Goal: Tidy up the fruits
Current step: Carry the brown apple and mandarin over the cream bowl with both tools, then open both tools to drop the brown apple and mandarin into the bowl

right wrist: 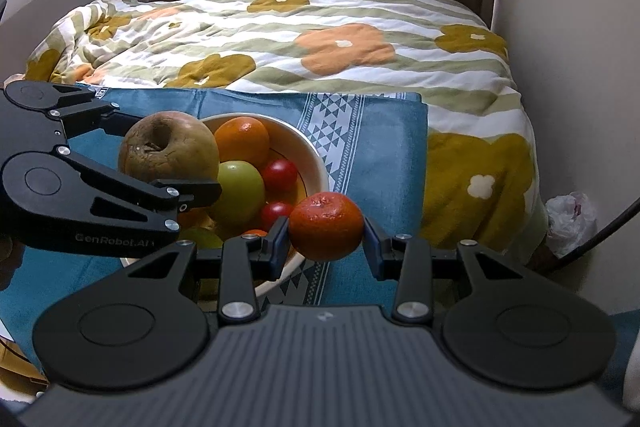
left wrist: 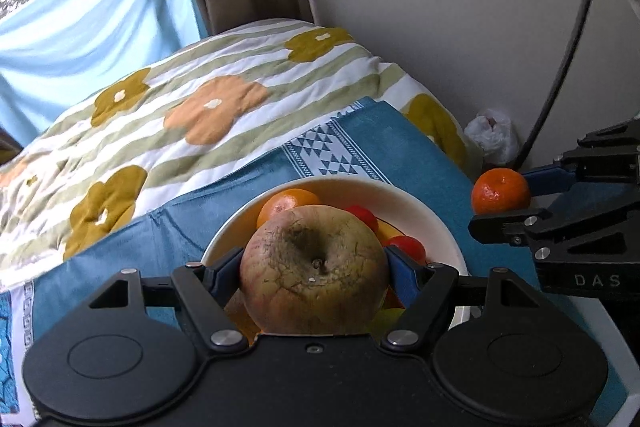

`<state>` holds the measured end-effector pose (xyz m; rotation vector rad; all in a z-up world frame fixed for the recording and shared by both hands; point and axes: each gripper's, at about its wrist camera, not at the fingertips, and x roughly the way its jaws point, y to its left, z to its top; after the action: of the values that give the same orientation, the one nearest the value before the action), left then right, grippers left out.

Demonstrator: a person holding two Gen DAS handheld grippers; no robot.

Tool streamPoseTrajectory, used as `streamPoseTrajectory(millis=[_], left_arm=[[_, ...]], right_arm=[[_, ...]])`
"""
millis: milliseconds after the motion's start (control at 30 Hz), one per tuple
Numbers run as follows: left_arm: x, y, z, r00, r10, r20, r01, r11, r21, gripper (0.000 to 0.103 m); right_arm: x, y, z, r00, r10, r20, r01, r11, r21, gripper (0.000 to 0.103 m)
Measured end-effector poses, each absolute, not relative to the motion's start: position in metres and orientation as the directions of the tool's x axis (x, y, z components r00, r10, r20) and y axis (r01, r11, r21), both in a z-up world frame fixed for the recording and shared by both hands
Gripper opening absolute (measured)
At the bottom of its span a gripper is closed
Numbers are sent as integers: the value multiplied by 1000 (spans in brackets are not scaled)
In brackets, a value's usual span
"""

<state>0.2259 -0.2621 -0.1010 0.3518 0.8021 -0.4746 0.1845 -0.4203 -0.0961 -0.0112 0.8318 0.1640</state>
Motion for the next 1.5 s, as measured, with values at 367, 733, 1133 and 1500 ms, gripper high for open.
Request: streamPoseTrajectory(millis=[367,733,1133,1500], left_arm=[[221,-264,-100,629,-231,-743,525,831,186,95],[232,-252,-106,612,-228,-758,503,851,150,95],[223,-223,-90,631,-213,-746,439,891,118,95],[218,-200,-86,647,-160,-746,350,931,103,95]], right_arm=[[191,-417,-95,665,166,-728,-173,983,67,54],[193,-417,-96,655,179,-734,-174,981,85,54],[206,-415,-101,650,207,-731,-193,976,105,54],[238,-405,-118,636,256,-728,-259,959,111,55]])
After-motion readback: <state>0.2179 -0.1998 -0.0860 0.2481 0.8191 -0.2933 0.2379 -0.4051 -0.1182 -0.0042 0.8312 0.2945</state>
